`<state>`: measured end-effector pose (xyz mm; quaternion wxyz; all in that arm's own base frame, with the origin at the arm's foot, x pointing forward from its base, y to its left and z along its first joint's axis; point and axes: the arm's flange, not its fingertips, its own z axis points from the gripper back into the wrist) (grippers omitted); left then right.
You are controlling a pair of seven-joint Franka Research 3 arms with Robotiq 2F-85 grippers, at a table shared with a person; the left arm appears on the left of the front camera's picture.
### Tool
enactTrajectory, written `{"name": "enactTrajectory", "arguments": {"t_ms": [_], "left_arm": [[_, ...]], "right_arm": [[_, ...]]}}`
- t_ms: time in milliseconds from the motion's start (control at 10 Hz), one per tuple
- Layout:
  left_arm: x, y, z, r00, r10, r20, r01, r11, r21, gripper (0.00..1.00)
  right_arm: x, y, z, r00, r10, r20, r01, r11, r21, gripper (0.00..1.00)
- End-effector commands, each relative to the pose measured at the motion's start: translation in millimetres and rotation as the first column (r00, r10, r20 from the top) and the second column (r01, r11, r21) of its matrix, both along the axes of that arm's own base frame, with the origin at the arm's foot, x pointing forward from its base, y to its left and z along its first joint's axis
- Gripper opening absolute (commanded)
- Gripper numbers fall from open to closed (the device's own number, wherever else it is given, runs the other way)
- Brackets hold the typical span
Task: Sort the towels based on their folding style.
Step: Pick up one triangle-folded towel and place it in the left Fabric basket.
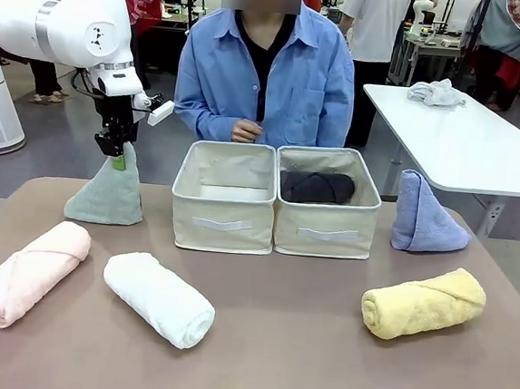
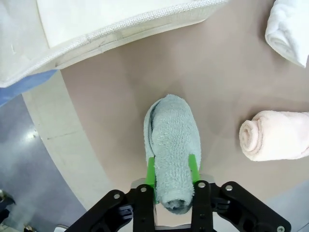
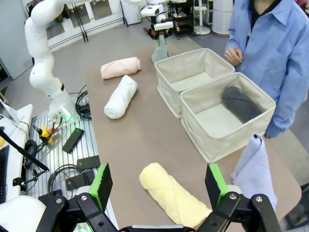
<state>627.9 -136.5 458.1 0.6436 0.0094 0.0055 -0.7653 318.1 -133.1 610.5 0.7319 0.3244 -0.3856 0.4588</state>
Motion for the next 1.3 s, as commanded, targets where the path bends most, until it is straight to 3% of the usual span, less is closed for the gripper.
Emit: {"name": "enactTrajectory", "arguments": {"t_ms": [0,200,400,600,800,900,1000,1200], "left_arm": [[1,0,7,0.999,0.009,0.033,-0.009,1.000,0.020,0.00],[-8,9,40,0.995,0.068,0.076,-0.070,0.997,0.025,0.00],[-36,23,119,0.974,0.196,0.109,-0.203,0.978,0.055,0.00],[-55,33,173,0.958,0.253,0.134,-0.258,0.966,0.026,0.00],[-63,42,193,0.963,0.236,0.132,-0.233,0.972,-0.039,0.00],[-66,49,191,0.943,0.318,0.100,-0.311,0.947,-0.080,0.00],[-75,42,203,0.959,0.242,0.149,-0.243,0.970,-0.009,0.00],[-75,42,203,0.959,0.242,0.149,-0.243,0.970,-0.009,0.00]], "right_arm": [[0,1,-1,1.000,0.005,0.008,-0.005,1.000,0.007,1.00],[0,1,-1,1.000,0.005,0.008,-0.005,1.000,0.007,1.00],[0,1,-1,1.000,0.005,0.008,-0.005,1.000,0.007,1.00],[0,1,-1,1.000,0.005,0.008,-0.005,1.000,0.007,1.00],[0,1,-1,1.000,0.005,0.008,-0.005,1.000,0.007,1.00],[0,1,-1,1.000,0.005,0.008,-0.005,1.000,0.007,1.00],[0,1,-1,1.000,0.005,0.008,-0.005,1.000,0.007,1.00],[0,1,-1,1.000,0.005,0.008,-0.005,1.000,0.007,1.00]]}}
